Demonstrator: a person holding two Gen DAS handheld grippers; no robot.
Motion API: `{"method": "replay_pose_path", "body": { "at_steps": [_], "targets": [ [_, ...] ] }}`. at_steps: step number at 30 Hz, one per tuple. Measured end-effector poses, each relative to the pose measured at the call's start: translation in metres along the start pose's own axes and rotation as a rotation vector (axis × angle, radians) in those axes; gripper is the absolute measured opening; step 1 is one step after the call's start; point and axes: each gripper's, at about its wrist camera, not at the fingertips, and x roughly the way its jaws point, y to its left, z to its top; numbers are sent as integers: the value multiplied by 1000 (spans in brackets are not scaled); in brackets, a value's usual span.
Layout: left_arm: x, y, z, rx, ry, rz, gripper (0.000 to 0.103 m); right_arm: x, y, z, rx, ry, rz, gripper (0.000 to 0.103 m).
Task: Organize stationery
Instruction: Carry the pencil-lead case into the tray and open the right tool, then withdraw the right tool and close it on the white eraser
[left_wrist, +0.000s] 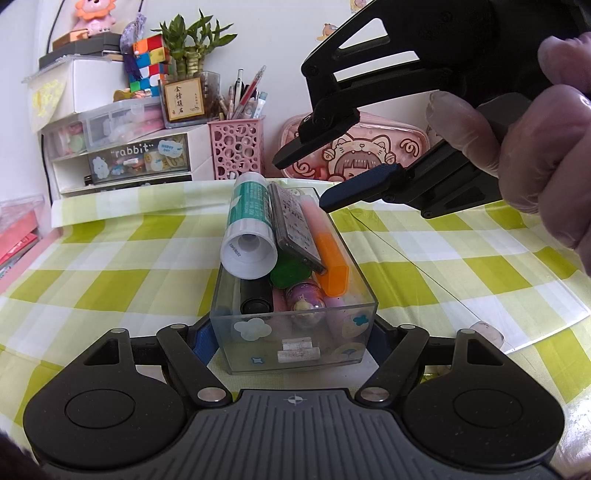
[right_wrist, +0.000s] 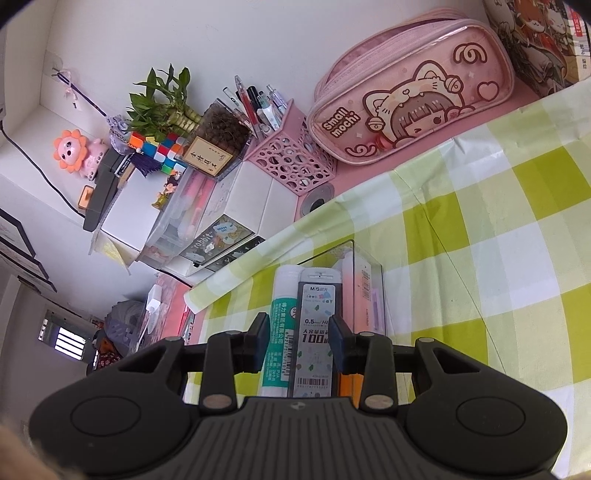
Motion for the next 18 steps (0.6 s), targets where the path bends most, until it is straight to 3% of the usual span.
{"method": "replay_pose_path", "body": {
  "at_steps": [3,8,12,18],
  "targets": [
    [0,0,0,0,0,0,75,-12,-3,-2,-37,-22,-17,41],
    [0,0,0,0,0,0,75,-35,-17,-12,-93,-75,-50,54],
    [0,0,0,5,3,2,75,-46,-23,-21,-146,-95,-93,56],
    [0,2,-1,-8,21,-14,76,-67,-27,-50,-280,-118,-111,66]
  ]
}}
